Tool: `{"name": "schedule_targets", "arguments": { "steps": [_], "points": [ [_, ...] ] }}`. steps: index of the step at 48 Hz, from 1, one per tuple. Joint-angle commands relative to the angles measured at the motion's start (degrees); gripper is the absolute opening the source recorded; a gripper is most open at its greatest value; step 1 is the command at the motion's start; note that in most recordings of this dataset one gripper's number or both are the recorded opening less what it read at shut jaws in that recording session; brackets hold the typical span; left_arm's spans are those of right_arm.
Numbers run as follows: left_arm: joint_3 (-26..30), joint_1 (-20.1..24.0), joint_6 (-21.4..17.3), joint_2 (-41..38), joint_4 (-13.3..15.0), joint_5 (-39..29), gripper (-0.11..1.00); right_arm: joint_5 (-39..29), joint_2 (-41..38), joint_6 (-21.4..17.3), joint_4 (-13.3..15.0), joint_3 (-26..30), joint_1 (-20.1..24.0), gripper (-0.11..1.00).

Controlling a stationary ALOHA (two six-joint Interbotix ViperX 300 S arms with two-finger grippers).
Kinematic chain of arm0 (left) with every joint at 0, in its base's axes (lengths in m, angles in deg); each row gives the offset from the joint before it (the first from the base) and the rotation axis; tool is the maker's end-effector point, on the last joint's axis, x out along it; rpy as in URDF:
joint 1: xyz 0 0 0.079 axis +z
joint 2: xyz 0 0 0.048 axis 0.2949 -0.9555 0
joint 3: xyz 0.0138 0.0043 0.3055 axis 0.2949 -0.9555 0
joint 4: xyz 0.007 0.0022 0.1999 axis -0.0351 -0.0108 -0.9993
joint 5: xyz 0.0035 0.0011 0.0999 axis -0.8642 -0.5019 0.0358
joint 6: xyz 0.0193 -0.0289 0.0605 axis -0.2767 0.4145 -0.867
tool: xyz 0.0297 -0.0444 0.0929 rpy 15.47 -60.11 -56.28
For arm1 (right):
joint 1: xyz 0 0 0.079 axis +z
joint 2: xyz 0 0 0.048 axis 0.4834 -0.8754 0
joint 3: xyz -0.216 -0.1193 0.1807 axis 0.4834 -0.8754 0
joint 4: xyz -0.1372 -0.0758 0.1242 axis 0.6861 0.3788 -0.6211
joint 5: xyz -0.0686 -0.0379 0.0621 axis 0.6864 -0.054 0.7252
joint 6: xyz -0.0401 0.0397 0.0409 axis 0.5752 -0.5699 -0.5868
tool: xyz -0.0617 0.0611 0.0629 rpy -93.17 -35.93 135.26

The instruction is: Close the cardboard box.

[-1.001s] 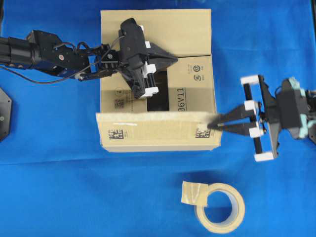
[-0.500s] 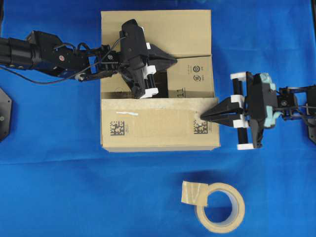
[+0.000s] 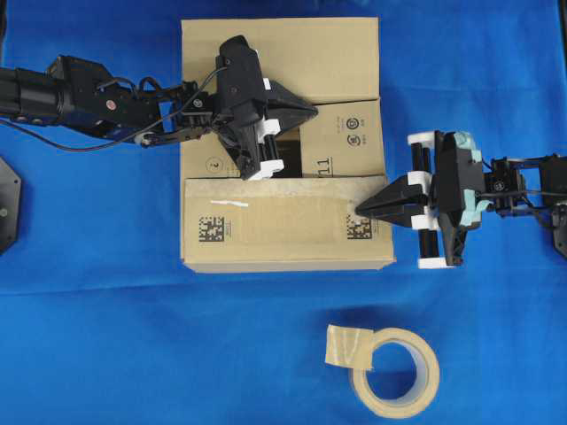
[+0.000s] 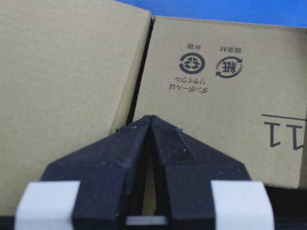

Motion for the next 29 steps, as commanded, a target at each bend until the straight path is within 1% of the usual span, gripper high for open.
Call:
{"name": "schedule_targets", "arguments": {
  "steps": [1, 9, 20, 25, 29],
  "points": [
    [0.44, -0.35, -0.09, 2.46, 0.00, -0.26, 0.00, 0.09, -0.09, 0.00, -0.18, 0.79, 0.09, 0.00],
    [1.49, -0.53, 0.09, 7.03, 0.09, -4.57, 0.00, 0.09, -0.09, 0.00, -0.18, 0.79, 0.09, 0.00],
    [5.10, -0.53, -0.88, 15.21, 0.00, -16.00, 0.00, 0.18, 0.00, 0.00, -0.18, 0.88, 0.09, 0.00],
    [7.03, 1.05, -2.11, 17.31, 0.00, -19.60, 0.00, 0.18, -0.09, 0.00, -0.18, 0.97, 0.09, 0.00],
    [9.23, 3.08, -4.04, 18.28, 0.00, -22.94, 0.00, 0.18, -0.09, 0.00, -0.18, 0.97, 0.09, 0.00]
  ]
}}
